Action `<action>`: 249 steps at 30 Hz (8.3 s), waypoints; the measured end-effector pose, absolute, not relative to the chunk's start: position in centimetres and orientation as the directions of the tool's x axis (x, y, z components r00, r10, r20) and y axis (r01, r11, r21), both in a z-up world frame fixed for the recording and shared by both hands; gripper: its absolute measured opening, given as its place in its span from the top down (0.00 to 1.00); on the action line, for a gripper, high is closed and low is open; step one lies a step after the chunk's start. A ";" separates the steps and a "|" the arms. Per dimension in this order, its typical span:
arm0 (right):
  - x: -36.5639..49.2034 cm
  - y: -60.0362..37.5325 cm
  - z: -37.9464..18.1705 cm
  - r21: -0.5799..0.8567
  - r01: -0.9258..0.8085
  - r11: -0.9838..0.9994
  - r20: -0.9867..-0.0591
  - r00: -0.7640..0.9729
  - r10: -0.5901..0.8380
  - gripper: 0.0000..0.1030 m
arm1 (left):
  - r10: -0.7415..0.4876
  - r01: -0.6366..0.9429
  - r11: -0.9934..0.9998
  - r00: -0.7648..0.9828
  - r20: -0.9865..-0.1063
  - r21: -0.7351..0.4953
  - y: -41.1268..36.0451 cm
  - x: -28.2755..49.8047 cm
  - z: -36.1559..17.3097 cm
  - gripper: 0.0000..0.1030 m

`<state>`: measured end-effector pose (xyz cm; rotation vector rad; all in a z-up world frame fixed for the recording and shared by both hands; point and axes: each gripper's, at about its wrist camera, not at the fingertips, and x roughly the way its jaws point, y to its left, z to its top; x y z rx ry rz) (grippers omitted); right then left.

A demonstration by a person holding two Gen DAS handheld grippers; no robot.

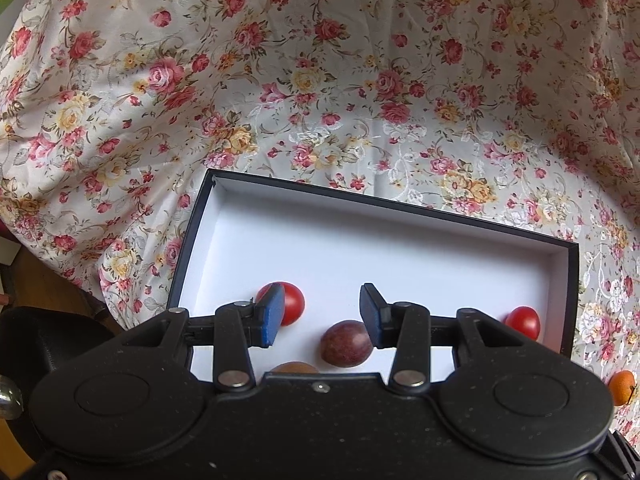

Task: Organize fruits
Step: 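Withdraw both open tools from the box toward the remaining fruit, then lower the left tool onto the dark red plum and close it, then lift the plum with the left tool while the right tool approaches the last mandarin, then close the right tool on the mandarin while the left tool holds the plum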

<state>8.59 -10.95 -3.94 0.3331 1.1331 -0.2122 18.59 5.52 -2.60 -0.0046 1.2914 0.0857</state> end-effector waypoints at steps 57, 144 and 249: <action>-13.2 -40.8 -4.9 0.093 0.739 0.667 -0.956 0.254 -0.148 0.61 | -0.068 0.593 0.805 0.113 -0.991 0.013 -28.8 2.0 -6.6 0.50; -9.5 -39.0 -5.5 0.179 0.719 0.672 -0.957 0.287 -0.052 0.61 | -0.159 0.491 0.865 0.083 -0.984 -0.098 -26.3 3.8 -6.5 0.47; 2.0 -33.3 -8.7 0.148 0.673 0.725 -0.963 0.264 -0.049 0.56 | -0.147 0.273 0.958 0.190 -0.971 -0.091 -17.7 12.6 -3.0 0.55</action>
